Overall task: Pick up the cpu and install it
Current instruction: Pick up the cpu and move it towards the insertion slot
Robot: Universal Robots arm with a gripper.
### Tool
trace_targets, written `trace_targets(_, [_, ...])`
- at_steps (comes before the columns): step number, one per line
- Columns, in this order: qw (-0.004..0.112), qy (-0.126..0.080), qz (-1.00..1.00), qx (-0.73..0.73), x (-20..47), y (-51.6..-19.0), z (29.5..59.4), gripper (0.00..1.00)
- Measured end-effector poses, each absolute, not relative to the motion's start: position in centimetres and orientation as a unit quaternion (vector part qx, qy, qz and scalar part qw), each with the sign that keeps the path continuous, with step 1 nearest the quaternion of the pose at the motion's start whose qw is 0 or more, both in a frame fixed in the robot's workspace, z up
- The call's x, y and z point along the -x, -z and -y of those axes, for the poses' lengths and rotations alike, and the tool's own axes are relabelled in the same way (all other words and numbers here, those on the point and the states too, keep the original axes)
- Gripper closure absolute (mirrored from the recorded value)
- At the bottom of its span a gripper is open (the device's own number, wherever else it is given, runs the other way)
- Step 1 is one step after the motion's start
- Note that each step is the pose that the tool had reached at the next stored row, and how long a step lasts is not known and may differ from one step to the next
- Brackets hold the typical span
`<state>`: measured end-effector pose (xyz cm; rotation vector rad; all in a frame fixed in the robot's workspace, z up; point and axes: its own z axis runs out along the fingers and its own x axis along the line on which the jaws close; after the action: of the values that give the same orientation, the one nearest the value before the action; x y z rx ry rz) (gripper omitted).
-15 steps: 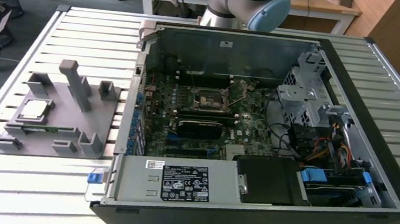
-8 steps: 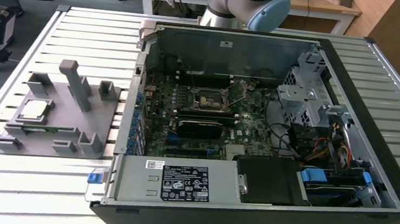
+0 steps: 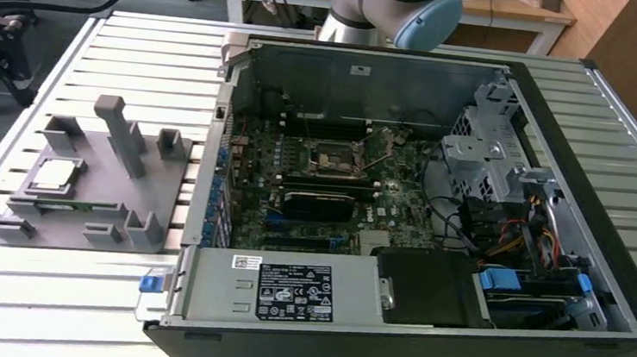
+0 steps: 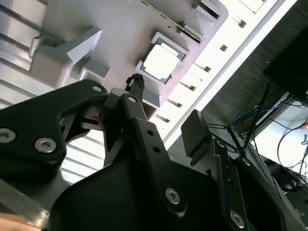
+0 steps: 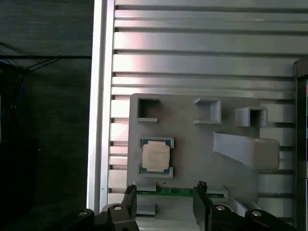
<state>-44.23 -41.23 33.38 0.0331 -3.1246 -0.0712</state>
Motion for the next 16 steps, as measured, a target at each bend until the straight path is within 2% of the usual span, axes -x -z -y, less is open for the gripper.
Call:
trace_targets(1, [0.008,0.025,1.0,-0.012,44.2,-33.2,41.2,0.42])
trace_targets(2, [0.008,0.027,1.0,-0.012,44.2,-33.1,41.2,0.36])
trace_targets(7, [0.008,0.033,0.999,-0.012,44.3,-32.3,41.2,0.36])
trace_targets(16, [0.01,0.034,0.999,-0.012,44.3,-31.2,41.2,0.36])
